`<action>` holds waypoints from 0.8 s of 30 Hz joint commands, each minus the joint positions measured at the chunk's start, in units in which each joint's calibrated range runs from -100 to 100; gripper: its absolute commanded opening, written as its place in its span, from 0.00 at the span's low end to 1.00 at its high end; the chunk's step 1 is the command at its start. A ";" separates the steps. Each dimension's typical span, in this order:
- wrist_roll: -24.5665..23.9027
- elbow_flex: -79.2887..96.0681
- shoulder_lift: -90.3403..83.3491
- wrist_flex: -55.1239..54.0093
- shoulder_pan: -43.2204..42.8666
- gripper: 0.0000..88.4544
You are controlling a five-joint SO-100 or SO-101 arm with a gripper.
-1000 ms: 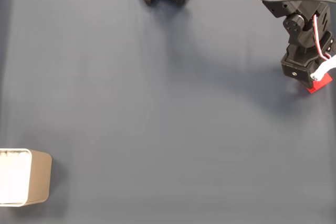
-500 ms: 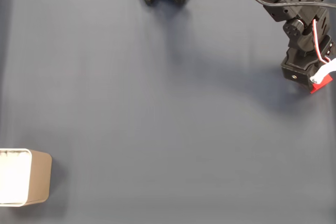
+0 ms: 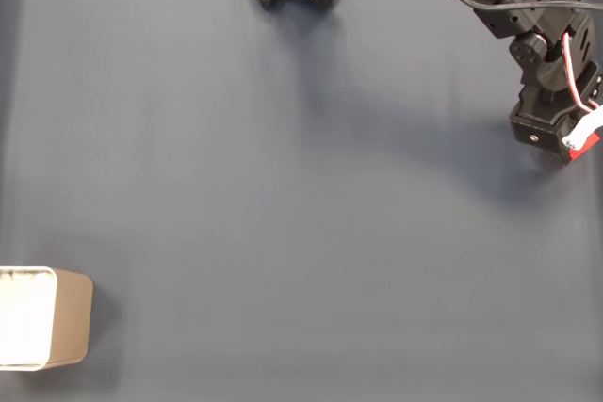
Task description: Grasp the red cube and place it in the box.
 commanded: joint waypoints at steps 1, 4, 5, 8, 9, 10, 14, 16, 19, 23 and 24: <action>-0.24 -2.50 -0.77 -1.04 -1.04 0.43; -0.24 -2.50 -0.85 -0.63 -1.47 0.43; -0.24 -2.50 -0.85 -0.63 -1.68 0.43; -0.34 -2.59 -0.85 -0.55 -2.25 0.43; -0.39 -2.59 -0.85 -0.55 -2.39 0.43; -0.44 -2.59 -0.85 -0.47 -2.53 0.43; -0.59 -2.59 -0.85 -0.47 -2.75 0.43; -0.59 -2.59 -0.85 -0.30 -2.75 0.43; -0.54 -2.50 -0.94 -0.06 -2.67 0.43; -0.29 -0.77 -1.81 0.11 -2.32 0.42; -0.29 -0.49 -2.07 0.11 -2.18 0.42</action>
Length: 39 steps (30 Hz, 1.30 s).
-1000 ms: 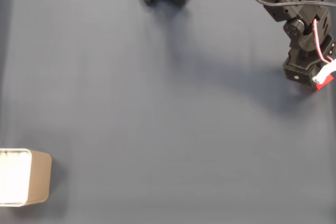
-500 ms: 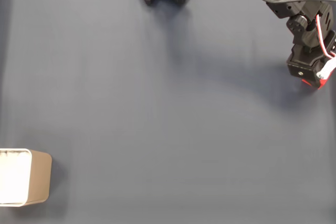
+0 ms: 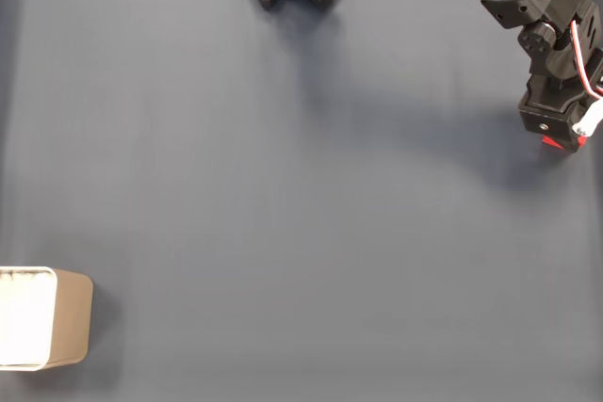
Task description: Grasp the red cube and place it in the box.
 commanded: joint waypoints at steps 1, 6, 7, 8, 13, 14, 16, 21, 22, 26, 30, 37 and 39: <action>-0.24 -0.40 -2.24 0.11 0.05 0.42; 0.00 -0.04 -3.02 0.11 0.68 0.40; 0.15 0.15 -3.28 0.11 0.83 0.40; 0.24 0.51 -3.45 0.11 0.90 0.40; 0.44 1.79 -4.58 0.11 1.39 0.38; 0.49 1.97 -4.75 0.11 1.47 0.38; 0.54 2.43 -5.19 0.11 1.61 0.37; 0.78 3.34 -6.31 0.11 1.82 0.34; 0.83 3.43 -6.49 0.11 1.89 0.33; 1.03 3.43 -7.00 0.11 1.96 0.28; 1.42 3.52 -7.52 0.11 2.11 0.22; 2.20 3.52 -7.96 0.68 2.18 0.23; 2.30 3.52 -7.96 0.68 2.11 0.23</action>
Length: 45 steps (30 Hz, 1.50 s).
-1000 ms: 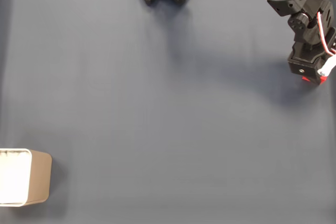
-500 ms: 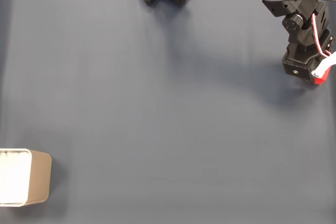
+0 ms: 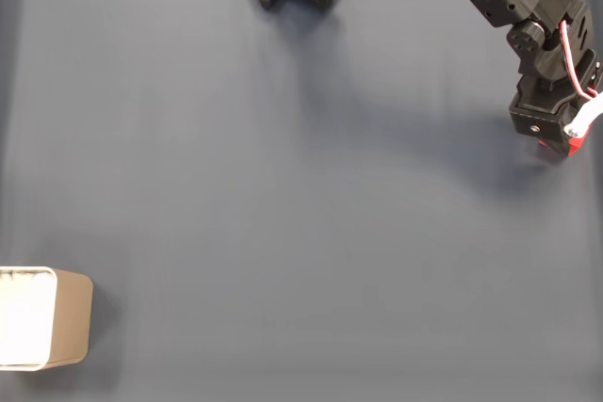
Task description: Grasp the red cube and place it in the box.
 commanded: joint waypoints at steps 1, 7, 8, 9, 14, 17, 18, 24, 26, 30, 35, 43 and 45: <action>0.63 -0.10 -4.22 0.44 0.48 0.23; 1.12 -0.10 -4.05 1.26 0.26 0.26; 1.17 -0.10 -3.96 1.51 0.26 0.26; 1.12 -0.10 -3.88 1.51 0.19 0.26; 1.07 -0.10 -3.53 1.76 0.12 0.27; 1.07 -0.10 -3.36 1.76 0.12 0.27; 1.07 -0.10 -3.27 1.76 0.12 0.27; 1.12 -0.19 -2.49 1.59 0.12 0.27; 1.03 -0.19 -2.14 1.43 0.12 0.25; 1.07 -0.55 -1.54 1.43 0.12 0.24; 1.27 -0.64 -1.02 1.51 0.12 0.20; 1.76 -0.73 -0.67 1.76 0.19 0.13; 1.95 -0.73 -0.58 1.76 0.19 0.11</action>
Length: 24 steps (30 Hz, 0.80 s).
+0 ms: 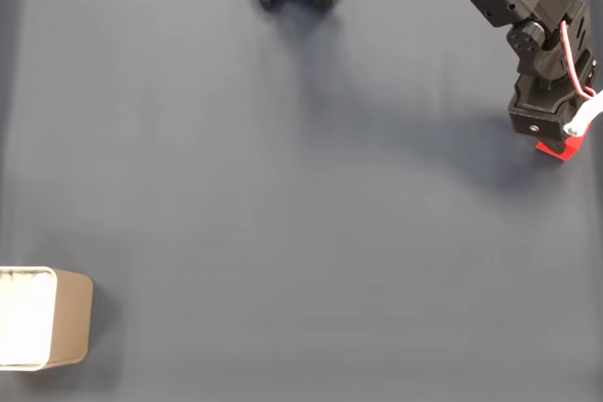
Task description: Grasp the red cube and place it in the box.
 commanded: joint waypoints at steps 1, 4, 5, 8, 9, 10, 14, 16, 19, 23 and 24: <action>0.78 -0.73 -0.50 0.24 0.19 0.11; 0.83 -0.73 -0.50 0.57 0.26 0.08; 0.83 -0.73 -0.58 0.65 0.26 0.07; 0.68 -0.73 -1.10 1.06 0.48 0.05; 0.68 -0.73 -1.45 1.39 0.55 0.05; 0.63 -0.73 -1.80 1.72 0.69 0.05; 0.44 -0.64 -3.88 2.54 1.40 0.05; 0.34 -0.64 -4.92 2.87 1.90 0.05; 0.15 -0.64 -6.22 3.11 2.75 0.05; -0.63 -0.73 -7.95 4.26 3.74 0.05; -0.78 -0.73 -8.56 4.67 4.03 0.04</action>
